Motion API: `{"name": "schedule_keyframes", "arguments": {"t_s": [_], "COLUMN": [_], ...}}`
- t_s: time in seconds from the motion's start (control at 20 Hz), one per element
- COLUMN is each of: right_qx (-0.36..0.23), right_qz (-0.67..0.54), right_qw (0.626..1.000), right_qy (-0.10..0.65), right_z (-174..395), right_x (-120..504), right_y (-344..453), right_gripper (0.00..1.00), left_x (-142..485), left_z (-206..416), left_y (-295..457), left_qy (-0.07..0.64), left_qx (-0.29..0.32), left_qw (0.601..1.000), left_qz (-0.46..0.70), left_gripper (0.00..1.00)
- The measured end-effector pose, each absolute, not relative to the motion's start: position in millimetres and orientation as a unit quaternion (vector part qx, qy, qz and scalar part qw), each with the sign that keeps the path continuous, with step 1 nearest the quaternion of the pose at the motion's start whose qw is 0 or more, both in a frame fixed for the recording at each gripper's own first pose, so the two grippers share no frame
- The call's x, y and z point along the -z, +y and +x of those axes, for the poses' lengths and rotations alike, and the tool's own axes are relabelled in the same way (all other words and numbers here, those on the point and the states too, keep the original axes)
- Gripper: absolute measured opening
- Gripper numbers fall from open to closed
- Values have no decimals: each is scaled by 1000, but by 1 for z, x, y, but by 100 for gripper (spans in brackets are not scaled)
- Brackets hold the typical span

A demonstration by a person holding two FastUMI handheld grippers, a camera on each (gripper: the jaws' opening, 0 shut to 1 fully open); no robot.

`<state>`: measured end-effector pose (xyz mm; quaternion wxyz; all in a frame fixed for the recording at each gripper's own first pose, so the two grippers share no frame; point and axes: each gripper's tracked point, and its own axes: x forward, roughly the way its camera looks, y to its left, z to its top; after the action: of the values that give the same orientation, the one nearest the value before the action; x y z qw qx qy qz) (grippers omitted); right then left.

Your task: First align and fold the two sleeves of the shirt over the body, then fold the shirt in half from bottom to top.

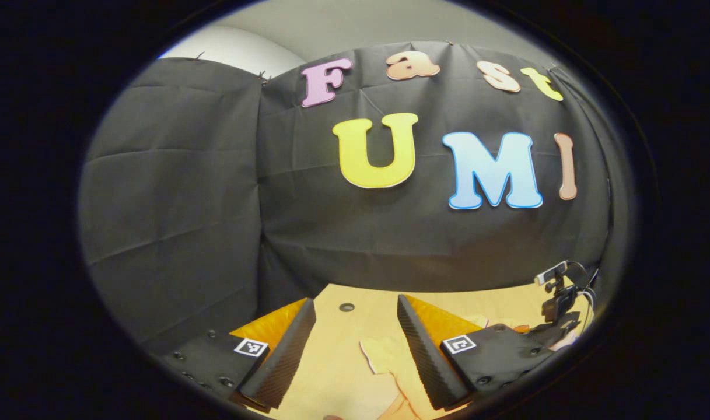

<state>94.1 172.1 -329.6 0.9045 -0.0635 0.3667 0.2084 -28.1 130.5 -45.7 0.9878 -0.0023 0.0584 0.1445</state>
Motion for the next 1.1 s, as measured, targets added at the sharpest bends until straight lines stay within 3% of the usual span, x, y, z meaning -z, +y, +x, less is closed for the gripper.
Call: {"name": "schedule_keyframes", "arguments": {"t_s": [0.45,0.5,0.65,1.1], "right_qx": [-270,-271,-269,-248], "right_qz": [-118,-119,-122,-102], "right_qw": [871,870,872,892], "right_qy": [393,394,390,363], "right_z": [59,58,56,52], "right_x": [357,356,351,319], "right_y": [216,217,213,190], "right_gripper": [2,6,39,36], "left_x": [53,54,58,88], "left_z": [-37,-37,-34,-4], "left_y": [150,150,148,136], "left_qy": [68,68,71,88], "left_qx": [-162,-161,-156,-126], "left_qw": [985,985,985,988], "left_qz": [0,0,-3,-3], "left_gripper": [93,93,94,94]}}
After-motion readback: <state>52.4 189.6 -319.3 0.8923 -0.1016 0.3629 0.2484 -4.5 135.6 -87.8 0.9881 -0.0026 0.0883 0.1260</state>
